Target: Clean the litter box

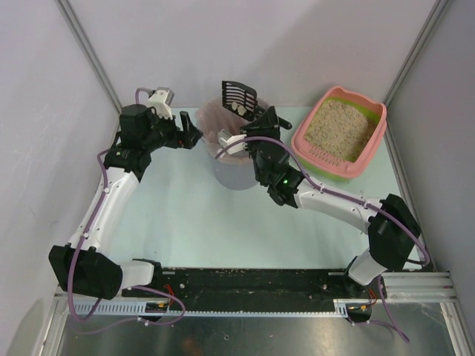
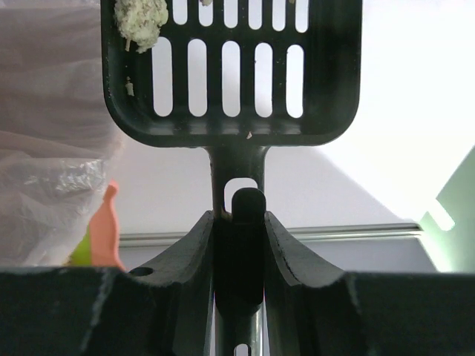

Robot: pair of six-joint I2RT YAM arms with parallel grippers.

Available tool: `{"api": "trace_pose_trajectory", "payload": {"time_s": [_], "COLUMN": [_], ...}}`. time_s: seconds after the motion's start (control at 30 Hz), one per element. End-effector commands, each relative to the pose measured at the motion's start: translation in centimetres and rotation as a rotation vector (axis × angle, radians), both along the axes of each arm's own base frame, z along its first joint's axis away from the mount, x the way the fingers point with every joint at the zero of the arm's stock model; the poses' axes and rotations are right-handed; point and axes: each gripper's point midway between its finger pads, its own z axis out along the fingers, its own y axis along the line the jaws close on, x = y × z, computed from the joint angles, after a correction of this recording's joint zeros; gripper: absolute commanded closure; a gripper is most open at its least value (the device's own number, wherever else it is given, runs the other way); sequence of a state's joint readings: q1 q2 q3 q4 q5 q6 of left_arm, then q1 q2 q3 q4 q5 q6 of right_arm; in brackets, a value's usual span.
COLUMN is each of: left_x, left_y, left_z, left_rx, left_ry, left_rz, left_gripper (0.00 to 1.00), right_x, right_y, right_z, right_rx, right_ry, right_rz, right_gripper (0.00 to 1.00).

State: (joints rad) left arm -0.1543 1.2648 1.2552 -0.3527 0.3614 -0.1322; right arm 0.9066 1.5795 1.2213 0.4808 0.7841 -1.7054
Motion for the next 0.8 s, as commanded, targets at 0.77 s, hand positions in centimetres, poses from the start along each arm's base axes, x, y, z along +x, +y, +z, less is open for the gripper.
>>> {"api": "trace_pose_trajectory", "payload": {"time_s": [0.77], "left_x": [-0.1], "left_y": [-0.3], "left_z": [1.2], "left_rx": [-0.031], "left_ry": [-0.040], "left_rz": [-0.023], "left_gripper": [0.09], "right_x": [-5.5], "right_y": [-0.6], "right_z": [2.2], "right_rx": [-0.114], "right_ry": [-0.442], "right_rz": [0.048], "right_gripper": [1.00]}}
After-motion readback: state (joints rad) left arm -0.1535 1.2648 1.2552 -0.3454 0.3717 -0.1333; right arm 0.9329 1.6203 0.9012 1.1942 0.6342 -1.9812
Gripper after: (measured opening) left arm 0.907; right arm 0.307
